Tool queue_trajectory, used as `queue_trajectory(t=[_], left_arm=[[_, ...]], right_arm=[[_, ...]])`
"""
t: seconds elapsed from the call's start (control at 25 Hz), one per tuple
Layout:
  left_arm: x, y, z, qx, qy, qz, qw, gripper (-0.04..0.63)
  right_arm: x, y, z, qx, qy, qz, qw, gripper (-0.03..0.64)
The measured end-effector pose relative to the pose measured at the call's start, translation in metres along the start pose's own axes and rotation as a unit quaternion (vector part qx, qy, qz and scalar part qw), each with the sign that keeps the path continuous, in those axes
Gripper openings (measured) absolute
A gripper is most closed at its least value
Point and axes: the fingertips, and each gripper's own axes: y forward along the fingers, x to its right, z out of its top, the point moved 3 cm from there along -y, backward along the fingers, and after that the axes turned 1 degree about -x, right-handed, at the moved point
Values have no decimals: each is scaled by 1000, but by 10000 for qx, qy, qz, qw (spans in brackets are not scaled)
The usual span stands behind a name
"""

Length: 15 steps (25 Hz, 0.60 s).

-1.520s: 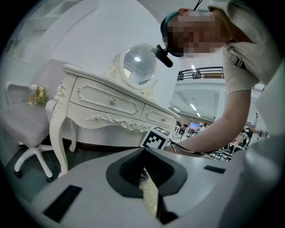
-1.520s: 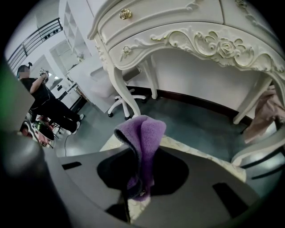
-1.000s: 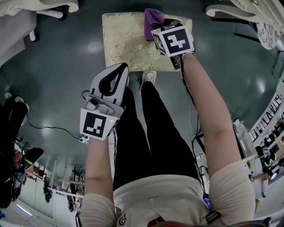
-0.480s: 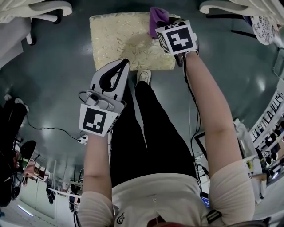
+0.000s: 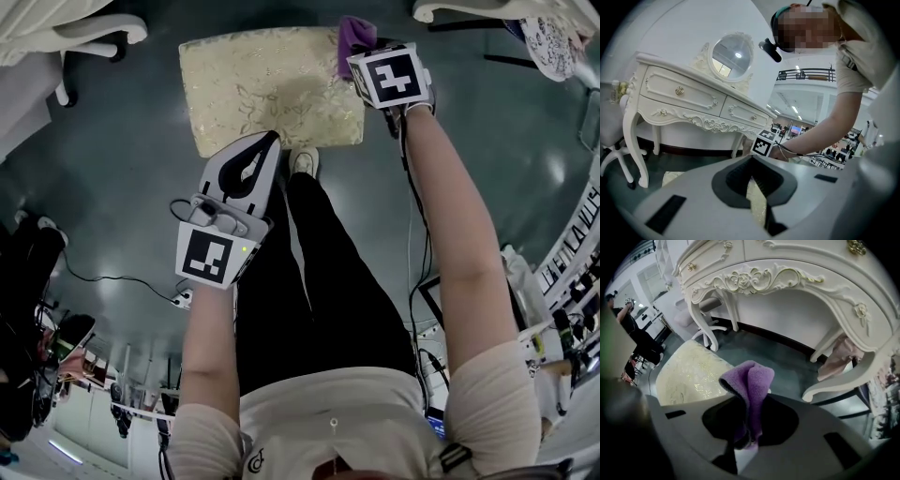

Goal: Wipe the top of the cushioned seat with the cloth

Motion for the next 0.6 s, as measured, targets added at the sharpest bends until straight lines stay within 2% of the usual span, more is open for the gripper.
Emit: queue_trajectory(t=[0.2, 0.4, 0.6], left_arm=[[-7, -5, 9, 3, 124, 25, 9999, 13], [-24, -22, 19, 47, 191, -6, 9998, 12], [-43, -48, 27, -8, 328, -13, 9995, 14]], right_arm=[[4, -8, -3, -294, -31, -327, 9990, 80], [-17, -23, 9, -162, -164, -448, 9987, 78], [-65, -42, 35, 180, -236, -103, 9995, 78]])
